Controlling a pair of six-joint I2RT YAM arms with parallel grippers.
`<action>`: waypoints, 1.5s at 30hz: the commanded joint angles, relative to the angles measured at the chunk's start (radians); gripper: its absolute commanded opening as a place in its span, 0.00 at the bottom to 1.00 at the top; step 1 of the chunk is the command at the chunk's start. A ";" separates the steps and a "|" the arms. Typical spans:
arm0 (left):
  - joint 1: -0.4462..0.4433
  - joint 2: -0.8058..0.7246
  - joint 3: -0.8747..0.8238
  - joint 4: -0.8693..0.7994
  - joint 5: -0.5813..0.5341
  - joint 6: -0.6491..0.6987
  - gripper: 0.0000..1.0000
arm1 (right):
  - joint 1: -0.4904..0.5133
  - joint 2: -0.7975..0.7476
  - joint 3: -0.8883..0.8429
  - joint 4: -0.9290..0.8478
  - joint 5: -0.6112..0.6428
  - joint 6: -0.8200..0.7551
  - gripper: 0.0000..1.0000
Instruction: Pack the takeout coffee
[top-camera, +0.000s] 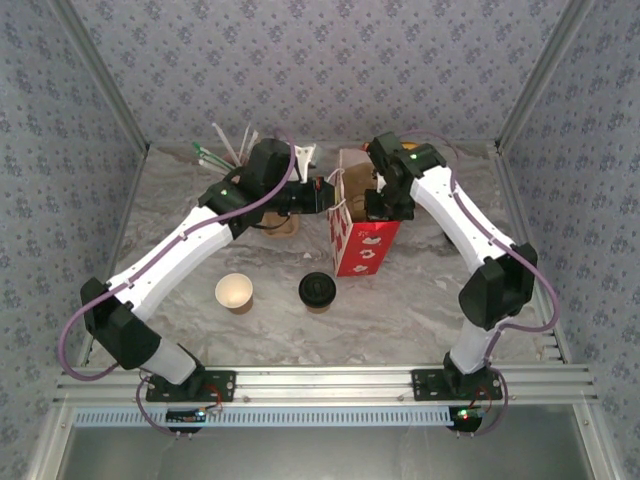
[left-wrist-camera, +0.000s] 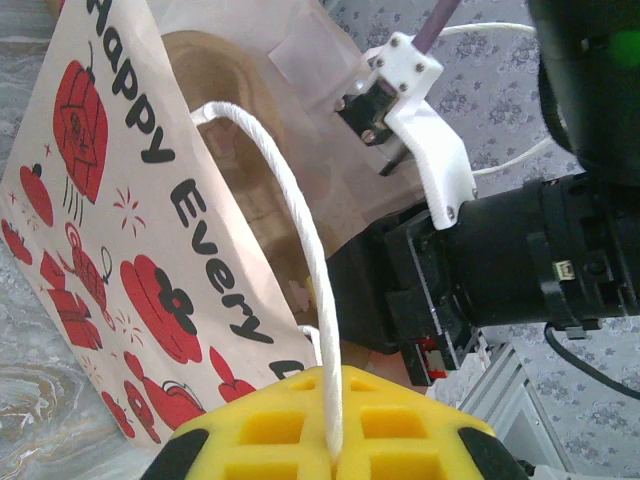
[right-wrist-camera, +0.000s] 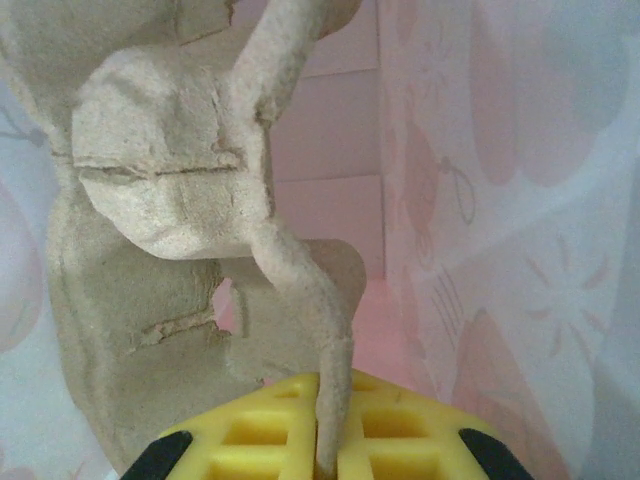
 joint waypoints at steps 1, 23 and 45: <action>-0.009 -0.032 -0.005 0.017 -0.005 -0.007 0.00 | -0.007 -0.036 -0.030 0.048 -0.063 0.020 0.10; -0.008 -0.057 -0.040 0.019 -0.006 -0.011 0.00 | -0.052 -0.078 -0.113 0.132 -0.141 0.058 0.10; -0.007 -0.090 -0.070 0.002 -0.065 0.004 0.00 | -0.057 -0.132 -0.122 0.125 -0.094 0.086 0.10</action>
